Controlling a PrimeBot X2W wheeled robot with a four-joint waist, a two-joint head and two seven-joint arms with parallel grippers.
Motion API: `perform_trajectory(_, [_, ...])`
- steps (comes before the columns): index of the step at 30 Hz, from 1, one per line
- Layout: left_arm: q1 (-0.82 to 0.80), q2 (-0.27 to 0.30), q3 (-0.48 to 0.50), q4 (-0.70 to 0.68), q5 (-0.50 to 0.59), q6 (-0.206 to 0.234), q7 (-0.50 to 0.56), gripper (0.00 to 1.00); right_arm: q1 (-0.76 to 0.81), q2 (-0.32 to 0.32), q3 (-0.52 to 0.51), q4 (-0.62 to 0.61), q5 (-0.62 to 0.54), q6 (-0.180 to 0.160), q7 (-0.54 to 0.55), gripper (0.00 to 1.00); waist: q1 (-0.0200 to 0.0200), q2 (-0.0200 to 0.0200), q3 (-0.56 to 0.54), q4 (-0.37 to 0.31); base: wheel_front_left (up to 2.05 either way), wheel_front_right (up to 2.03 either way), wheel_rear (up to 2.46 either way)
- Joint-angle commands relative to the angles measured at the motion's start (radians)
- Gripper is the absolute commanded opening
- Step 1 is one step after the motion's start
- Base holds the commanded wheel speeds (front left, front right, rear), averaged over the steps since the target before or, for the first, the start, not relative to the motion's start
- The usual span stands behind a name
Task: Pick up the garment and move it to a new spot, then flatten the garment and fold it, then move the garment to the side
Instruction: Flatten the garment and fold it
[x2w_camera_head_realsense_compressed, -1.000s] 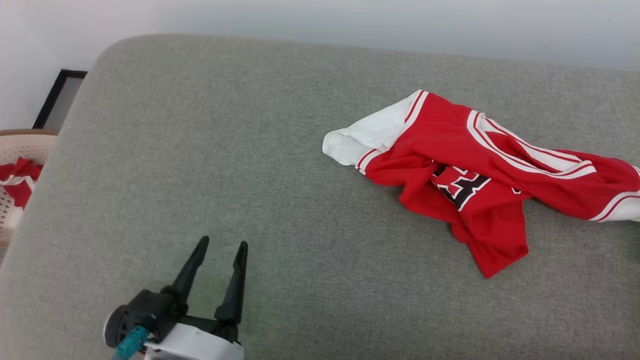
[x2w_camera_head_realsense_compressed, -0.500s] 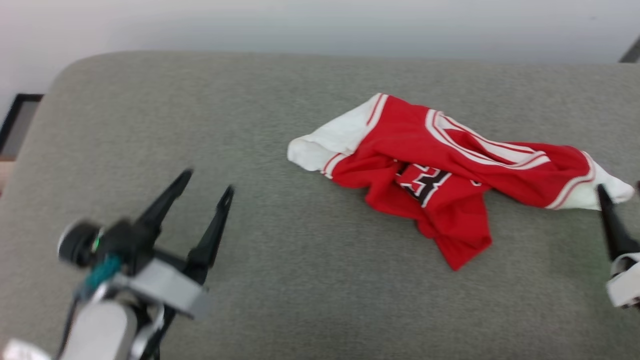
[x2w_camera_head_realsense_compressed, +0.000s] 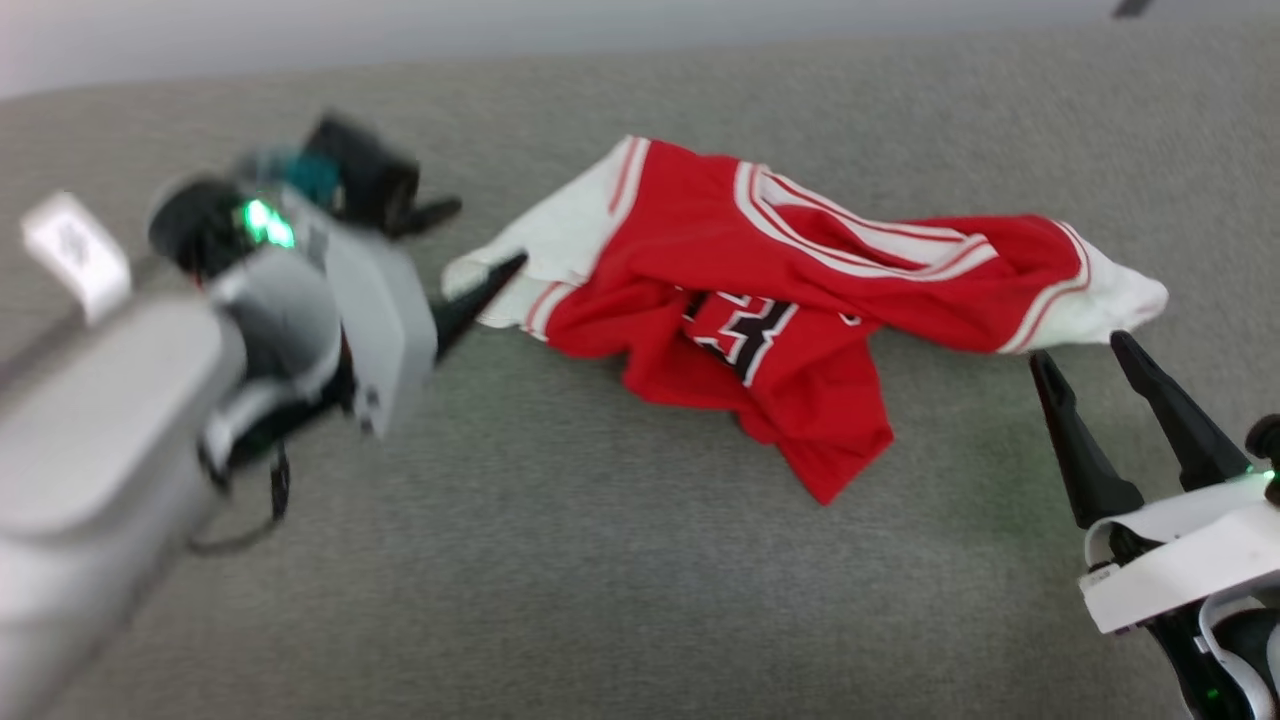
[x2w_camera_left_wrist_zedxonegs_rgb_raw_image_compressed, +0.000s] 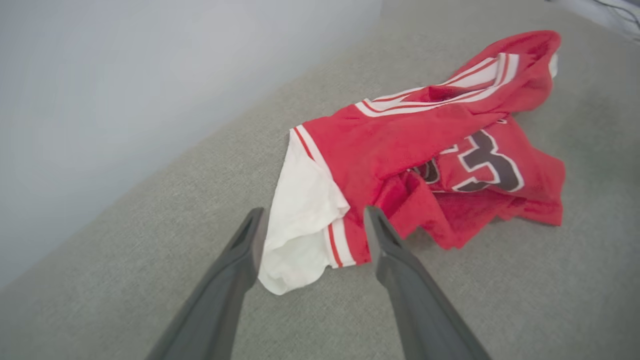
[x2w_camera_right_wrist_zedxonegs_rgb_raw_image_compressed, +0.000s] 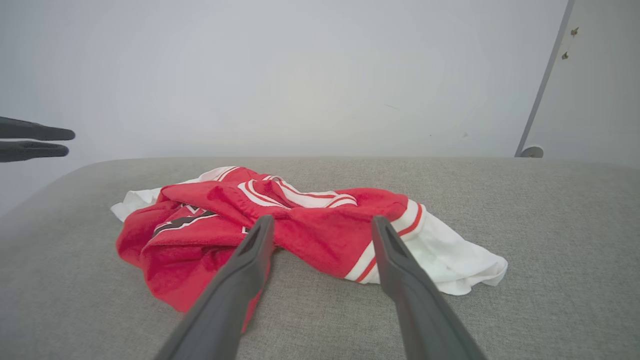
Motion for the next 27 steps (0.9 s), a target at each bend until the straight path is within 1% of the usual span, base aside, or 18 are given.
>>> perform_trajectory(1, [-0.031,-0.006,-0.019,0.022,-0.024,0.002,0.02,1.0,-0.011,0.006,0.003,-0.003,-0.006,-0.001,-0.006,1.0,0.0,0.0,0.065,-0.063,0.0,0.0,0.0])
perform_trajectory(6, [-0.212,-0.032,-0.105,0.163,-0.145,0.002,0.121,1.0,-0.036,0.023,0.028,-0.007,-0.01,-0.001,-0.026,1.0,0.0,0.0,0.126,-0.111,0.0,0.0,0.0])
perform_trajectory(13, [-0.381,-0.068,-0.208,0.334,-0.215,0.002,0.214,1.0,-0.075,0.047,0.065,-0.002,-0.014,-0.001,-0.058,1.0,0.0,0.0,0.205,-0.174,0.0,0.0,0.0])
perform_trajectory(19, [-0.461,-0.076,-0.269,0.419,-0.265,0.002,0.244,1.0,-0.089,0.053,0.083,0.007,-0.02,-0.001,-0.079,1.0,0.0,0.0,0.234,-0.204,0.0,0.0,0.0])
perform_trajectory(22, [-0.481,-0.082,-0.3,0.451,-0.287,0.002,0.26,1.0,-0.099,0.054,0.086,0.01,-0.021,-0.001,-0.084,1.0,0.0,0.0,0.239,-0.21,0.0,0.0,0.0])
perform_trajectory(27, [-0.507,-0.075,-0.355,0.483,-0.298,0.002,0.274,1.0,-0.106,0.057,0.091,0.015,-0.023,-0.001,-0.089,1.0,0.0,0.0,0.244,-0.212,0.0,0.0,0.0])
